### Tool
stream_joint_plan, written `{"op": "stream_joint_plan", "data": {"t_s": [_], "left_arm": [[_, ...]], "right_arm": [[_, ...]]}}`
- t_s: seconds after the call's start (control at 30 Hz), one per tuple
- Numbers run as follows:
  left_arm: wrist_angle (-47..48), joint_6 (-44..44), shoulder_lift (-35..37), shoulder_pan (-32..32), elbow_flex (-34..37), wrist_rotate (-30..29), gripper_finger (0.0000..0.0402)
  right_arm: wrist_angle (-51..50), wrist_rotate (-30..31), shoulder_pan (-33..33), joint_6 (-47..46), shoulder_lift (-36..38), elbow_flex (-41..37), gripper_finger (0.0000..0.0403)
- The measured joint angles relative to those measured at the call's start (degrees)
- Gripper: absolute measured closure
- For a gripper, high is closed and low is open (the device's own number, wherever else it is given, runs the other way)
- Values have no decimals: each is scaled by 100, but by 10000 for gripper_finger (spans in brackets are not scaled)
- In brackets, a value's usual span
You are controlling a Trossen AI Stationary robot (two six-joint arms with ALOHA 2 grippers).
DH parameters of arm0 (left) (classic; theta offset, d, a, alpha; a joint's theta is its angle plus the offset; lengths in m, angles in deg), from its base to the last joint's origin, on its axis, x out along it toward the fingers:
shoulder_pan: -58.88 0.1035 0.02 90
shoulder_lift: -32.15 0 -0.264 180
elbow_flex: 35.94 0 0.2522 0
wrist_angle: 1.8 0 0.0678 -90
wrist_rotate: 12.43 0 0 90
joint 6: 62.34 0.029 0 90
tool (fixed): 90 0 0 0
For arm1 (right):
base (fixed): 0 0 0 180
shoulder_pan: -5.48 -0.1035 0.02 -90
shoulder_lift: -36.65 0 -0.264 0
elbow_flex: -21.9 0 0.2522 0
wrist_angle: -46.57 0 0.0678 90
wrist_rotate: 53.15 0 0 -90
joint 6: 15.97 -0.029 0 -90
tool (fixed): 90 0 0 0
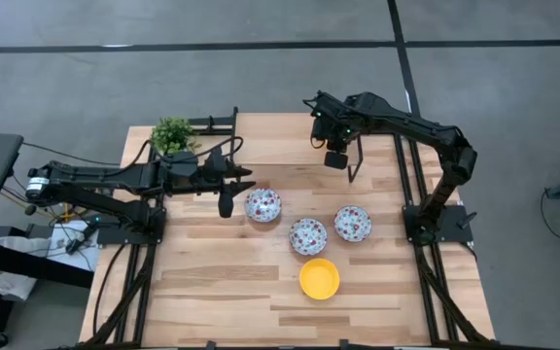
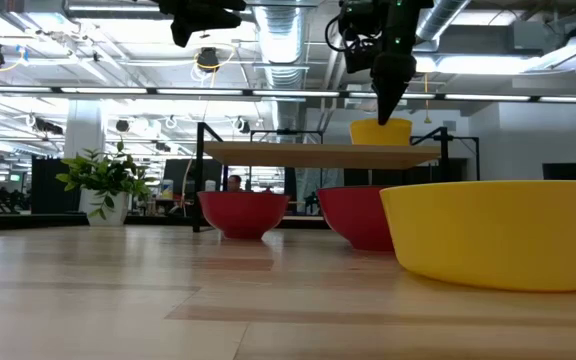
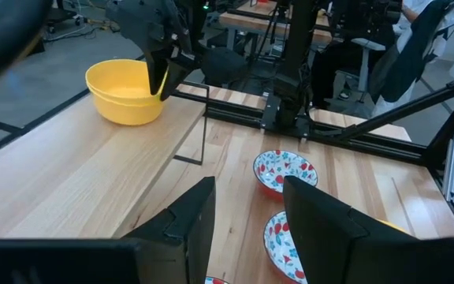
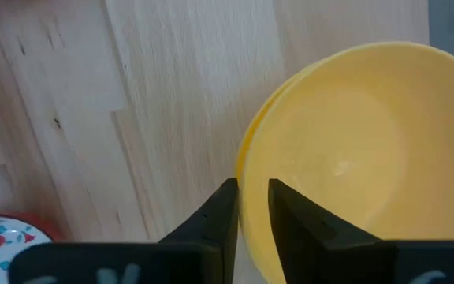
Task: Pick & Place Mini bowls
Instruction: Stack the top yellow bowl on top of the yellow bowl on the shelf
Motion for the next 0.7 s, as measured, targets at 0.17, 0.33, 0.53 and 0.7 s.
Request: {"op": "stream_joint_plan", "data": {"t_s": [0.17,0.33,0.53,0.7], "left_arm": [[0,0,-1,0,0,0,252],[0,0,0,-2,0,0,252],[1,0,0,-1,0,0,252],[2,0,0,-1,0,0,252]], "right_arm": [[-2,2,0,8,0,0,335],[-38,49,0,15,0,0,335],[-62,367,4,17,85,0,335],[-66,462,5,19,239,2,335]]}}
